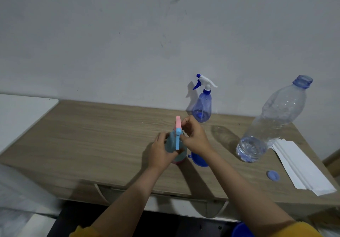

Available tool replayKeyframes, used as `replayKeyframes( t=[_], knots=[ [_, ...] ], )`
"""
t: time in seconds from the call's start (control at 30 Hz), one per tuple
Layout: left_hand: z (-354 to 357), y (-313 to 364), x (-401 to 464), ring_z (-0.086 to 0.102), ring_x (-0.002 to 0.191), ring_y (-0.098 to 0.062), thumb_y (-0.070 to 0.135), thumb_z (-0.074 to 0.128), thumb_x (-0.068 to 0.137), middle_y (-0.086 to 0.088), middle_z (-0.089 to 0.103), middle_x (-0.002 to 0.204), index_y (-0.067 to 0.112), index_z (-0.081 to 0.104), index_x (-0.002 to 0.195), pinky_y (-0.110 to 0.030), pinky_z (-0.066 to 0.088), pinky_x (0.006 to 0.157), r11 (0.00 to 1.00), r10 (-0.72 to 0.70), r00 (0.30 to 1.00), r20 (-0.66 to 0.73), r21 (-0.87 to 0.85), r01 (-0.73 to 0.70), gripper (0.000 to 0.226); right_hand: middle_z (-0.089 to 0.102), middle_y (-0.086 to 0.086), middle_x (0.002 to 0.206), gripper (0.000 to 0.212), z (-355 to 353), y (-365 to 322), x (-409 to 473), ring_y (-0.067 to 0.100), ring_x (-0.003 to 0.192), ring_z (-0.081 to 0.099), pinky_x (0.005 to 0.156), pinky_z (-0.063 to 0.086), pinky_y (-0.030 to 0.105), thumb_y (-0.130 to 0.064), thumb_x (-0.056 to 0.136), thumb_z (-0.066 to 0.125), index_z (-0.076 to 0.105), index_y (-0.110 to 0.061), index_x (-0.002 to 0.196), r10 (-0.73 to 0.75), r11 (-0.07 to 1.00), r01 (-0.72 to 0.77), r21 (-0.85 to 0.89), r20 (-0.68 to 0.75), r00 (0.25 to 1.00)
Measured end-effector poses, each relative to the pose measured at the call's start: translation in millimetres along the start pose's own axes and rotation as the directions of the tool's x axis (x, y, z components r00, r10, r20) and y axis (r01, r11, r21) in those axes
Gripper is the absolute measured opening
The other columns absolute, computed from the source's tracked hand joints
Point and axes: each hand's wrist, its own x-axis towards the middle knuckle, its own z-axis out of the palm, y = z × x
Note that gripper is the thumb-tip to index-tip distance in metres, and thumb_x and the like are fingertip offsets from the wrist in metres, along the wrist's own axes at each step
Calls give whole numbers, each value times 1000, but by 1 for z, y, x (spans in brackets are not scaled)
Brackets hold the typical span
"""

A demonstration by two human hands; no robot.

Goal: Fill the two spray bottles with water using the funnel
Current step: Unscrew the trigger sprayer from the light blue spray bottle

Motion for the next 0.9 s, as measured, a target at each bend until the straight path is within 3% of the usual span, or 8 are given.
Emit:
replayKeyframes(
  t=[0.1,0.2,0.3,0.4,0.53,0.7,0.8,0.9],
  knots=[
    [0,0,0,60,95,-8,41,82,62,10,62,106,25,55,107,-12,36,59,999,0,1000,11,33,0,55,59,3,81,35,4,-5,0,14,74,57,72,53,34,-4,67,79,51,-19,80,-15,999,13,-32,-78,997],
    [2,-3,2,60,96,-8,36,82,63,9,62,107,24,55,107,-6,35,58,1000,7,1000,10,12,-7,53,62,5,82,29,7,-4,0,20,77,61,75,53,45,-6,70,78,53,-16,81,25,999,-21,26,-146,989],
    [3,-4,1,59,98,-8,37,83,63,8,61,110,25,55,111,-10,37,62,1000,-1,1000,19,-5,1,57,69,4,86,31,2,-2,-2,21,87,68,84,53,49,-7,70,78,55,-15,90,87,993,-80,85,-83,993],
    [3,-4,1,56,98,-6,41,83,63,9,60,110,24,54,111,-8,37,63,1000,-4,1000,28,-11,4,58,70,12,86,33,-4,-5,-1,26,94,69,90,52,52,5,75,68,51,-7,100,111,984,-113,140,19,994],
    [4,-6,1,56,95,-5,42,83,62,9,61,108,24,55,109,-12,41,65,1000,4,1000,10,-14,-4,58,69,20,99,39,-9,-6,-2,19,98,69,88,55,35,16,77,57,46,-6,107,109,978,-124,169,94,990],
    [7,-10,2,62,95,-12,36,82,61,8,65,106,26,55,109,-31,52,73,1000,8,1000,-22,6,-8,57,62,-1,99,52,3,-3,-6,15,93,61,83,53,30,-10,63,84,52,-24,101,61,998,-59,37,-54,997],
    [8,-9,2,61,94,-10,35,82,62,9,64,104,25,55,107,-27,51,69,1000,17,1000,-23,-13,-17,54,65,-1,87,50,4,-1,-6,14,86,63,86,53,37,-11,67,82,50,-33,98,72,997,-67,47,-112,991],
    [7,-9,1,59,93,-5,40,82,61,12,63,103,25,54,106,-21,48,68,999,18,1000,-11,-34,-19,55,70,1,92,49,-5,-3,-6,14,95,66,94,49,48,-5,70,70,51,-27,109,62,997,-62,38,3,998]
  ],
)
